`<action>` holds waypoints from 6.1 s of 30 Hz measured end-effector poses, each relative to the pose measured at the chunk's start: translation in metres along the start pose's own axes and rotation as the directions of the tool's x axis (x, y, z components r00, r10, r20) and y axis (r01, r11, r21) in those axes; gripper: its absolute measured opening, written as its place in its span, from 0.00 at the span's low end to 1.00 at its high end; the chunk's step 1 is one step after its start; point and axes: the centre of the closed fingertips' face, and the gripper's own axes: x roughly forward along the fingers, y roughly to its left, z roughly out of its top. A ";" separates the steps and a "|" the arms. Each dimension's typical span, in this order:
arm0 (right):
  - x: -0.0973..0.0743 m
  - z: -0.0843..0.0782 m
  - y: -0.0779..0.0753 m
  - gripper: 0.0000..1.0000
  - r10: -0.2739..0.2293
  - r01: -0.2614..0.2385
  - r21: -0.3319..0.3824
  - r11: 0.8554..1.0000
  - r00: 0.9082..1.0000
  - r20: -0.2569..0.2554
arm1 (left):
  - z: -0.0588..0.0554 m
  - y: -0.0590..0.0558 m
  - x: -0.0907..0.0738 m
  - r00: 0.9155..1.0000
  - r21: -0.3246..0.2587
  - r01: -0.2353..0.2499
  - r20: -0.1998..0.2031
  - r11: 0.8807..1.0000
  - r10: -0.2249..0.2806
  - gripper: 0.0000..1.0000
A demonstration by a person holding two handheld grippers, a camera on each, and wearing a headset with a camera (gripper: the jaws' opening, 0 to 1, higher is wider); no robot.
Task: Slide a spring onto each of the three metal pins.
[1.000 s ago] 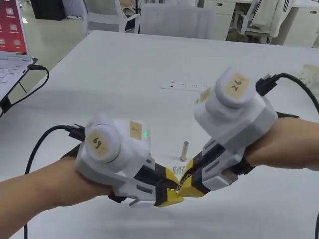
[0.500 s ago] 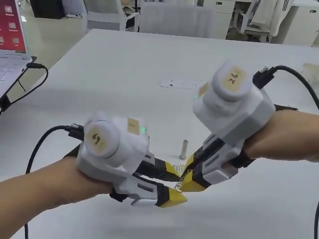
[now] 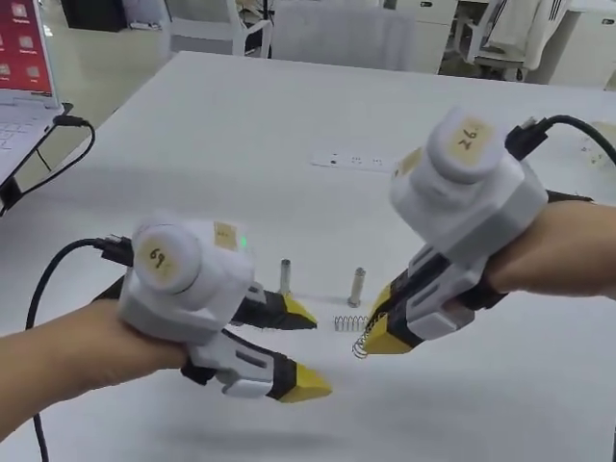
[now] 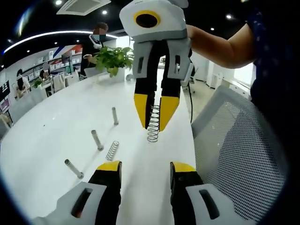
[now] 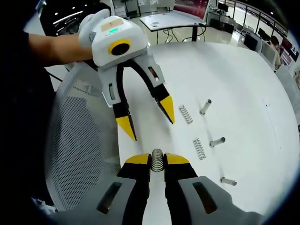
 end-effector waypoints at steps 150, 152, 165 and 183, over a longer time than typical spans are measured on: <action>0.014 -0.107 -0.154 0.09 -0.125 0.193 0.216 0.957 0.948 -0.292 | -0.042 0.033 -0.045 0.963 -0.245 -0.230 0.083 0.942 0.257 0.87; 0.016 -0.107 -0.155 0.09 -0.125 0.193 0.216 0.957 0.948 -0.293 | -0.042 0.033 -0.045 0.963 -0.245 -0.231 0.083 0.942 0.258 0.86; 0.020 -0.109 -0.153 0.09 -0.122 0.192 0.224 0.956 0.948 -0.294 | -0.042 0.033 -0.046 0.962 -0.244 -0.233 0.084 0.941 0.260 0.86; 0.016 -0.106 -0.154 0.19 -0.141 0.199 0.221 0.955 0.957 -0.253 | -0.042 0.033 -0.046 0.962 -0.246 -0.235 0.082 0.940 0.262 0.85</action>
